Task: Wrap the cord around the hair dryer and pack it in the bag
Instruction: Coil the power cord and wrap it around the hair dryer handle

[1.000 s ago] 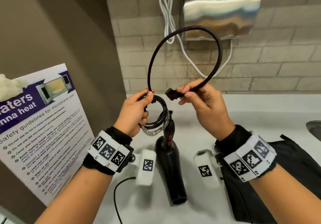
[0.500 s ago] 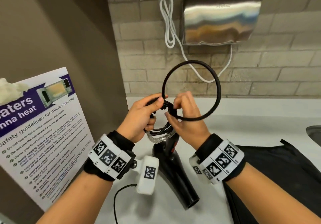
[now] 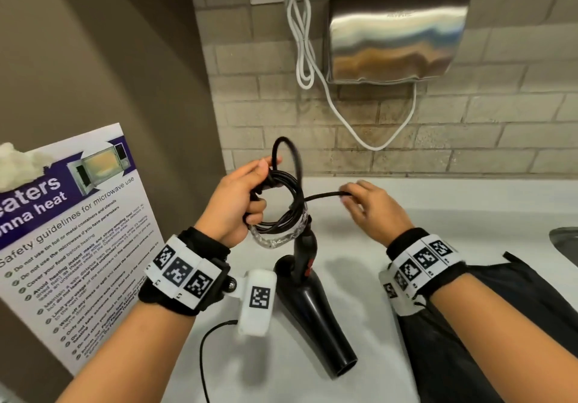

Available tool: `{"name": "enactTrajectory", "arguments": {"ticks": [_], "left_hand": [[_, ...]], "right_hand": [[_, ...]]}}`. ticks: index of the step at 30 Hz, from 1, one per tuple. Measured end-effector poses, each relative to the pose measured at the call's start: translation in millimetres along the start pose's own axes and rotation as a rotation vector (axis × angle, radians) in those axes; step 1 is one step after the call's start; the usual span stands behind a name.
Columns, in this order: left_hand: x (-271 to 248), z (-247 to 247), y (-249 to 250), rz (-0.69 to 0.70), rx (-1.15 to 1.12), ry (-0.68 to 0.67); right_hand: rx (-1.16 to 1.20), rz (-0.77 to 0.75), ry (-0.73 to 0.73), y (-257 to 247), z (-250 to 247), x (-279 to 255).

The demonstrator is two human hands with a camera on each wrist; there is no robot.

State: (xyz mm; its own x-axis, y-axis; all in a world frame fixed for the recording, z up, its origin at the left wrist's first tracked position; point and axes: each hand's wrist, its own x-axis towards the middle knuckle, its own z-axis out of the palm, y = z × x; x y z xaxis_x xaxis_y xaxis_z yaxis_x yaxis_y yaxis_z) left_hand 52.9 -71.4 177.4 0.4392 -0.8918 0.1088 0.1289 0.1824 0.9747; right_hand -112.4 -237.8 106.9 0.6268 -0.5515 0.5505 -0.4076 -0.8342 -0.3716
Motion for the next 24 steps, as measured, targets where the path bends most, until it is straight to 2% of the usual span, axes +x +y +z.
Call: {"name": "enactTrajectory", "arguments": {"ticks": [1,4,10,14,17,20,22,24], "left_hand": [[-0.2,-2.7,1.5,-0.016,-0.033,-0.016],[-1.0,-6.4,1.4,-0.042,-0.120,-0.071],[-1.6,-0.2,-6.5,-0.026,-0.065,-0.080],[-2.6,0.7,-4.7,0.043,0.085,-0.099],[-2.1,1.2,-3.6,0.064,0.165,-0.106],[-1.6,4.3,-4.7,0.085,0.193,-0.086],[-1.6,6.0,-5.1,0.095,0.204,-0.083],[-1.2,6.1,-5.7,0.105,0.212,-0.083]], "right_hand": [[-0.050,0.125,-0.007,17.7,1.6,0.0],[-0.130,0.459,-0.179,55.4,4.5,-9.7],[-0.040,0.602,-0.393,57.9,20.7,-17.3],[-0.037,0.599,-0.458,38.2,22.6,-10.1],[-0.075,0.510,-0.502,20.6,21.8,-4.4],[0.213,0.337,-0.665,-2.7,20.2,-1.5],[0.305,0.242,-0.790,-15.9,22.1,-2.9],[0.343,0.208,-0.783,-19.8,28.4,-6.6]]}}
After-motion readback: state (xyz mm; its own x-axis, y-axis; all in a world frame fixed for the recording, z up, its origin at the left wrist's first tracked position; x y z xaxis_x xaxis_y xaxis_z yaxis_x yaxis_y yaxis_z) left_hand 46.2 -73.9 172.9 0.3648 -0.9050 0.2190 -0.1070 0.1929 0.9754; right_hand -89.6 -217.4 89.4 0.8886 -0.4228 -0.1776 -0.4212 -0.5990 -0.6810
